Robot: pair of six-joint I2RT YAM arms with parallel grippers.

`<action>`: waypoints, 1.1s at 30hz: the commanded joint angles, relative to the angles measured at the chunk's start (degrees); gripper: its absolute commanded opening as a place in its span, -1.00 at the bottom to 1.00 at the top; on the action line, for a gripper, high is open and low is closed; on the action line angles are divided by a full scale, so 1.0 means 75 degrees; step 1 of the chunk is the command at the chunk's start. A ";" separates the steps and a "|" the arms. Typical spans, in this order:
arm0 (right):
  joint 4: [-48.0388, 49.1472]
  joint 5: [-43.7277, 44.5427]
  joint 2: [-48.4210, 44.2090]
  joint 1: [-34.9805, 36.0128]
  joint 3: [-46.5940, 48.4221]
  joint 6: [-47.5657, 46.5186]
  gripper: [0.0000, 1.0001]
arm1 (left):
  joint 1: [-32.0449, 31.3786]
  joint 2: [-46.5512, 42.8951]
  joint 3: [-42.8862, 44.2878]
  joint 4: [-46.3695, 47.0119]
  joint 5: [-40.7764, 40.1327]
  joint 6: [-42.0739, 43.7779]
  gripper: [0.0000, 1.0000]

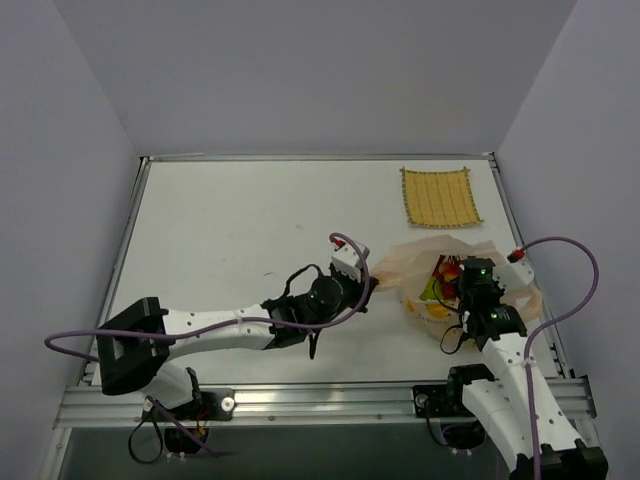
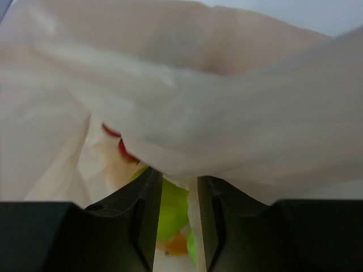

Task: Take the fake fruits out of the plastic bag

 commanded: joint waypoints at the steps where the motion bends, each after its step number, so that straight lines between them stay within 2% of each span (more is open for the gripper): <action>1: 0.1209 0.0784 0.0863 -0.0995 -0.0344 0.0211 -0.46 | -0.0402 0.0093 0.0041 0.0565 -0.0297 -0.0080 -0.95; 5: 0.2753 0.0502 0.2198 -0.2134 -0.0217 -0.0386 -0.52 | -0.0660 0.0222 -0.0158 0.0811 -0.0286 -0.0291 -0.95; 7: 0.3271 0.0247 0.2913 -0.2359 -0.0169 -0.0818 -0.56 | -0.0766 0.0339 -0.0170 0.0835 -0.0251 -0.0338 -0.95; 8: 0.4109 -0.0150 0.3219 -0.2441 -0.0134 -0.1111 -0.54 | -0.0778 0.0386 -0.0170 0.0905 -0.0216 -0.0361 -0.95; 12: 0.5124 -0.2677 0.5245 -0.2419 0.0485 -0.1711 -0.60 | -0.0836 0.0656 -0.0088 0.0917 -0.0027 -0.0420 -0.95; 13: 0.5300 -0.3057 0.5806 -0.2372 0.0534 -0.1816 -0.75 | -0.0837 0.0656 -0.0077 0.0906 -0.0039 -0.0420 -0.95; 14: 0.5847 -0.3478 0.5963 -0.2325 0.0546 -0.1933 -0.85 | -0.0837 0.0645 -0.0065 0.0801 -0.0051 -0.0409 -0.95; 18: 0.6402 -0.4114 0.5918 -0.1810 0.0534 -0.2250 -0.88 | -0.0837 0.0189 0.0122 0.0262 -0.0133 -0.0128 -0.95; 21: 0.6380 -0.4816 0.5590 -0.1704 0.0709 -0.2566 -0.98 | -0.0837 -0.0302 0.0438 -0.0463 -0.0402 0.0129 -0.95; 24: 0.5796 -0.5170 0.5145 -0.1423 0.1037 -0.2941 -0.98 | -0.0837 -0.0841 0.0836 -0.1319 -0.0683 0.0352 -0.60; 25: 0.5388 -0.5031 0.4843 -0.1225 0.1096 -0.3023 -0.98 | -0.0837 -0.0960 0.0965 -0.1599 -0.0742 0.0376 -0.28; 27: 0.5080 -0.4667 0.4490 -0.1188 0.1074 -0.3036 -0.98 | -0.0848 -0.1265 0.1327 -0.2315 -0.0871 0.0447 0.10; 28: 0.4870 -0.4573 0.4105 -0.1188 0.1003 -0.3001 -0.99 | -0.0848 -0.1370 0.1423 -0.2549 -0.0895 0.0459 0.43; 31: 0.4447 -0.3917 0.3238 -0.1188 0.0652 -0.2954 -1.00 | -0.0883 -0.1780 0.1657 -0.3253 -0.1000 0.0435 0.46; 33: 0.4213 -0.3555 0.2884 -0.1188 0.0441 -0.2896 -1.00 | -0.1000 -0.1875 0.2053 -0.3629 -0.0931 0.0424 0.36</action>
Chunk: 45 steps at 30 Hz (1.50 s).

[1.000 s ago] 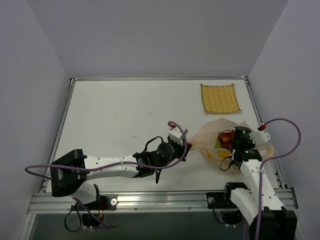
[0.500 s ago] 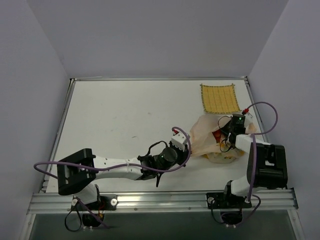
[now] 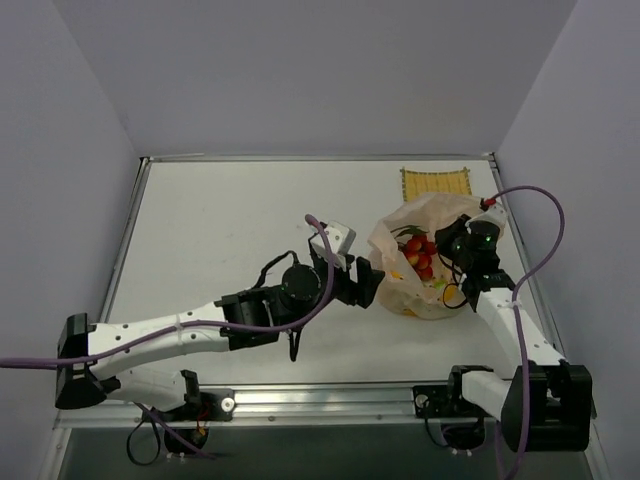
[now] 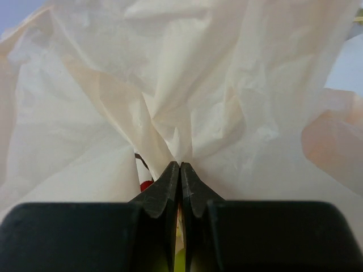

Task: Take the fake fruits out of the plastic bag

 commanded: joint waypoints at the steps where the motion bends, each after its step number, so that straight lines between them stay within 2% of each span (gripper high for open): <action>1: -0.0864 0.0783 -0.0876 -0.0022 -0.0305 -0.0063 -1.00 | -0.0243 -0.0179 0.0820 -0.1364 -0.0085 0.0161 0.33; 5: -0.1100 0.0972 -0.1300 -0.0174 -0.0528 0.0125 -1.00 | -0.0945 0.0756 0.2354 -0.1940 -0.0002 0.0676 0.30; 8: -0.1311 0.0972 -0.1464 -0.0362 -0.0552 0.0218 -1.00 | -0.0900 0.1809 0.3069 -0.1615 0.0524 0.0770 0.27; 9: -0.1358 0.0972 -0.1569 -0.0466 -0.0610 0.0254 -1.00 | -0.0807 0.2057 0.3199 -0.1555 0.0525 0.0748 0.22; 13: -0.1721 0.0960 -0.1885 -0.0830 -0.0890 0.0499 -1.00 | 0.0316 0.3101 0.3575 -0.1297 0.1646 0.0081 0.08; 17: -0.1921 0.0948 -0.2366 -0.1018 -0.1290 0.0792 -1.00 | 0.0635 0.4585 0.4335 -0.1892 0.2234 0.0207 0.08; 20: -0.2143 0.0972 -0.2718 -0.1053 -0.1407 0.0887 -1.00 | 0.0682 0.5559 0.5273 -0.2502 0.2189 0.0676 0.08; 21: -0.2213 0.1297 -0.2823 -0.1053 -0.1408 0.0875 -1.00 | 0.0798 0.5714 0.5472 -0.2527 0.1968 0.0747 0.08; 27: -0.2156 0.1814 -0.2030 -0.1124 -0.1302 0.0758 -1.00 | 0.1408 0.6325 0.5428 -0.2539 0.1743 0.0794 0.08; 35: -0.1136 0.1382 -0.0259 -0.1451 -0.1033 0.1167 -0.99 | 0.0988 0.5121 0.2374 -0.1168 0.2060 0.0314 -0.04; 38: -0.0984 0.1079 0.0187 -0.1942 -0.0927 0.1122 -0.89 | 0.0753 0.4662 0.1645 -0.0664 0.1943 0.0115 -0.05; 40: -0.0890 0.0645 0.0305 -0.2572 -0.1009 0.1028 -0.67 | 0.0648 0.4417 0.1374 -0.0478 0.1943 0.0091 -0.06; 42: -0.0750 0.0492 0.0236 -0.2729 -0.1137 0.1097 -0.30 | 0.0507 0.4333 0.1012 -0.0348 0.1943 -0.0014 -0.07; 43: -0.0645 0.0422 0.0212 -0.2729 -0.1219 0.1144 0.12 | 0.0472 0.4310 0.0905 -0.0208 0.1966 -0.0072 -0.08; 45: -0.0620 0.0142 0.0142 -0.2741 -0.1267 0.1145 0.34 | 0.0401 0.4239 0.0601 -0.0009 0.2001 -0.0224 -0.09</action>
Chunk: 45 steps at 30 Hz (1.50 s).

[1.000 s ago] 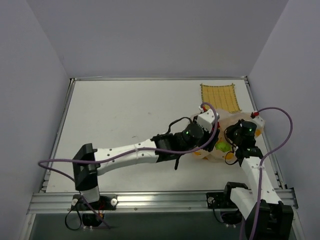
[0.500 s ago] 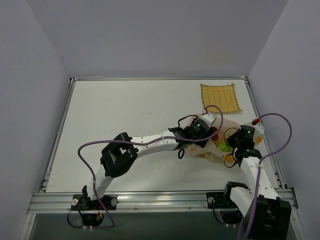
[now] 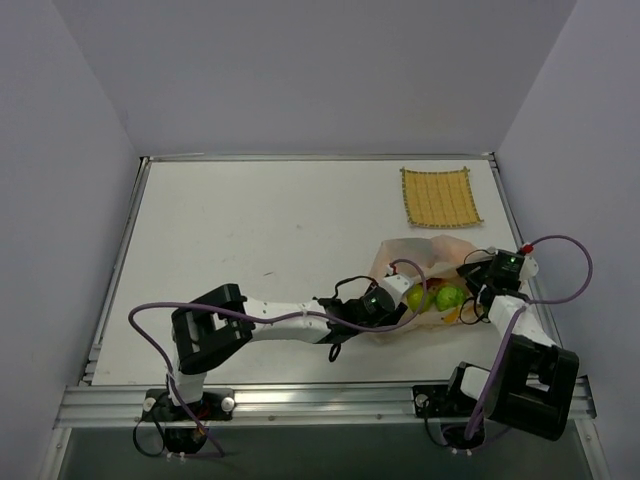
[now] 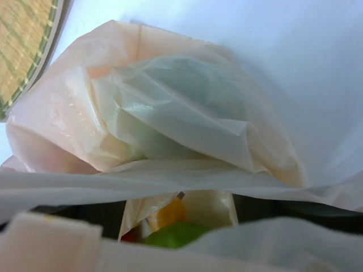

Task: Take the fake fruits out of the plastic bag

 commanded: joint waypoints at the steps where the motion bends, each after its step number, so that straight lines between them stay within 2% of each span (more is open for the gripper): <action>1: 0.0429 -0.0428 -0.0266 -0.0136 0.0053 0.0008 0.39 | 0.0005 -0.0581 -0.0321 0.0557 -0.0053 -0.0377 -0.09; 2: 0.0371 -0.0568 -0.0465 -0.0124 0.0135 -0.0015 0.43 | 0.0005 -0.0627 -0.0369 0.0640 -0.0076 -0.0412 -0.09; 6: -0.0809 -0.0908 -0.2137 0.0133 0.0742 -0.0448 0.89 | 0.0005 -0.0815 -0.0486 0.1049 -0.0299 -0.0354 -0.07; 8: -0.1245 -0.1236 -0.2458 0.0297 0.1001 -0.0531 0.96 | 0.0016 -0.0862 -0.0428 0.1191 -0.0299 -0.0353 -0.06; 9: -0.1502 -0.1133 -0.2575 0.0913 0.1084 -0.0496 0.99 | 0.0016 -0.0851 -0.0381 0.1238 -0.0299 -0.0353 -0.06; 13: -0.1505 -0.0841 -0.2961 0.2148 0.0722 0.0182 0.99 | 0.0063 -0.0769 -0.0006 0.1250 -0.0474 -0.0447 -0.06; 20: -0.2418 -0.0628 -0.3783 0.2454 0.1155 -0.0074 0.98 | 0.0309 -0.0406 0.0778 0.1344 -0.0382 -0.0728 -0.07; 23: -0.2513 -0.0792 -0.3818 0.2454 0.0922 0.0031 0.76 | 0.0333 -0.0171 0.0990 0.1356 -0.0381 -0.0787 -0.08; 25: -0.2513 -0.1201 -0.3865 0.2466 0.0874 0.0172 0.42 | 0.0368 0.0004 0.1154 0.1355 -0.0299 -0.0880 -0.11; 26: -0.2524 -0.1365 -0.3854 0.2478 0.0978 0.0160 0.34 | 0.0403 0.0040 0.1189 0.1367 -0.0253 -0.0974 -0.12; 27: -0.2559 -0.1738 -0.3830 0.2489 0.1072 0.0079 0.37 | 0.0461 0.0075 0.1224 0.1414 -0.0148 -0.1033 -0.14; 29: -0.2781 -0.2045 -0.3818 0.2513 0.1469 0.0008 0.60 | 0.0543 0.0087 0.1248 0.1496 -0.0019 -0.1161 -0.14; 30: -0.2864 -0.2220 -0.3841 0.2524 0.1599 -0.0062 0.78 | 0.0613 0.0041 0.1260 0.1543 0.0121 -0.1197 -0.14; 32: -0.3086 -0.2246 -0.4016 0.2536 0.1845 -0.0097 0.84 | 0.0637 -0.0205 0.1143 0.1718 0.0298 -0.1186 -0.14; 36: -0.3391 -0.2246 -0.4240 0.2536 0.2361 -0.0121 0.82 | 0.0568 -0.0896 0.0792 0.1859 0.0801 -0.1034 -0.14; 37: -0.3450 -0.2118 -0.4263 0.2536 0.2420 -0.0179 0.77 | 0.0440 -0.1234 0.0652 0.1836 0.0849 -0.0929 -0.14; 38: -0.3555 -0.1966 -0.4298 0.2536 0.2455 -0.0226 0.52 | 0.0345 -0.1388 0.0604 0.1674 0.0826 -0.0835 -0.14; 40: -0.3614 -0.1208 -0.4287 0.2536 0.2561 -0.0366 0.18 | 0.0007 -0.1716 0.0557 0.1439 0.0733 -0.0566 -0.13; 41: -0.3603 -0.0913 -0.4217 0.2536 0.2608 -0.0425 -0.24 | -0.0100 -0.1764 0.0545 0.1159 0.0720 -0.0530 -0.12; 43: -0.3568 -0.0152 -0.4077 0.2536 0.2690 -0.0566 -0.52 | -0.0299 -0.1753 0.0487 0.1028 0.0720 -0.0564 -0.12; 44: -0.3440 0.0583 -0.3763 0.2525 0.2690 -0.0706 -0.71 | -0.0474 -0.1741 0.0359 0.1109 0.0743 -0.0646 -0.12; 45: -0.3357 0.0950 -0.3551 0.2525 0.2690 -0.0788 -0.78 | -0.0557 -0.1625 0.0288 0.1167 0.0721 -0.0658 -0.12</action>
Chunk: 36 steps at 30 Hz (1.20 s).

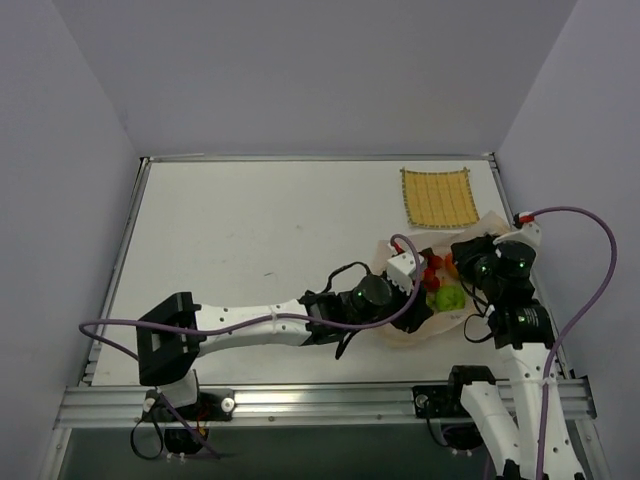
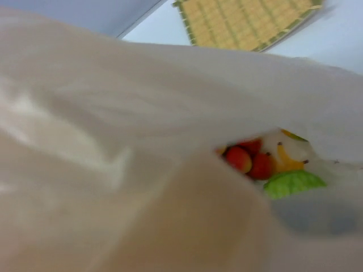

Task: Take the fake fruits out of the plastic bag

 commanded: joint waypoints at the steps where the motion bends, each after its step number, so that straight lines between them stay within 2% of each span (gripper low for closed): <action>1: 0.0422 0.1795 0.0792 0.0007 0.0152 -0.0439 -0.81 | -0.0362 -0.0010 -0.0106 -0.0021 0.0045 0.0082 -0.12; 2: 0.0680 0.1889 0.1166 -0.0017 0.0047 -0.0486 -0.91 | -0.0398 0.0072 -0.0164 0.0107 -0.0061 0.0035 -0.12; 5: 0.1615 0.1774 0.1858 -0.0157 -0.0455 -0.0346 -1.00 | -0.0340 0.0400 -0.0317 0.0260 -0.0237 0.0011 -0.14; 10: 0.3501 0.1363 0.2855 -0.0683 -0.1289 -0.0030 -1.00 | -0.0152 0.0670 -0.0423 0.0635 -0.0319 0.0210 -0.14; 14: 0.4221 0.0860 0.4073 -0.0943 -0.1536 -0.0041 -1.00 | 0.0000 0.0916 -0.0622 0.1196 -0.0238 0.0304 -0.15; 16: 0.4106 0.0789 0.4111 -0.0698 -0.1583 -0.0099 -1.00 | 0.0186 0.1115 -0.0657 0.1326 -0.0005 0.0235 -0.16; 18: 0.3837 0.0859 0.3714 -0.0324 -0.1618 -0.0263 -0.77 | 0.0340 0.1163 -0.0751 0.1631 0.0218 0.0047 -0.17; 19: 0.3510 0.0755 0.3295 -0.0217 -0.1665 -0.0299 -0.55 | 0.0433 0.1163 -0.0763 0.1713 0.0301 -0.0035 -0.17; 20: 0.3310 0.0649 0.3047 -0.0146 -0.1688 -0.0392 0.02 | 0.0457 0.1128 -0.0751 0.1737 0.0302 -0.0024 -0.17; 22: 0.2702 0.0485 0.2288 0.0006 -0.1770 -0.0474 0.50 | 0.0457 0.0976 -0.0693 0.1726 0.0302 0.0011 -0.17; 23: 0.2490 0.0310 0.2016 0.0030 -0.1794 -0.0521 0.81 | 0.0469 0.0929 -0.0658 0.1691 0.0302 0.0023 -0.18; 24: 0.2302 0.0250 0.1781 0.0030 -0.1817 -0.0545 0.91 | 0.0469 0.0847 -0.0564 0.1690 0.0302 0.0035 -0.18; 25: 0.2079 0.0180 0.1315 0.0053 -0.1852 -0.0452 0.99 | 0.0469 0.0835 -0.0506 0.1667 0.0302 0.0035 -0.18; 28: 0.1983 -0.0580 0.0797 0.0089 -0.1888 -0.0066 1.00 | 0.0469 0.0893 -0.0236 0.1550 0.0220 0.0000 -0.21; 36: 0.1586 -0.2187 0.0572 0.0089 -0.1420 0.0392 0.95 | 0.0656 0.1104 0.0303 0.1538 0.0114 -0.0399 -0.29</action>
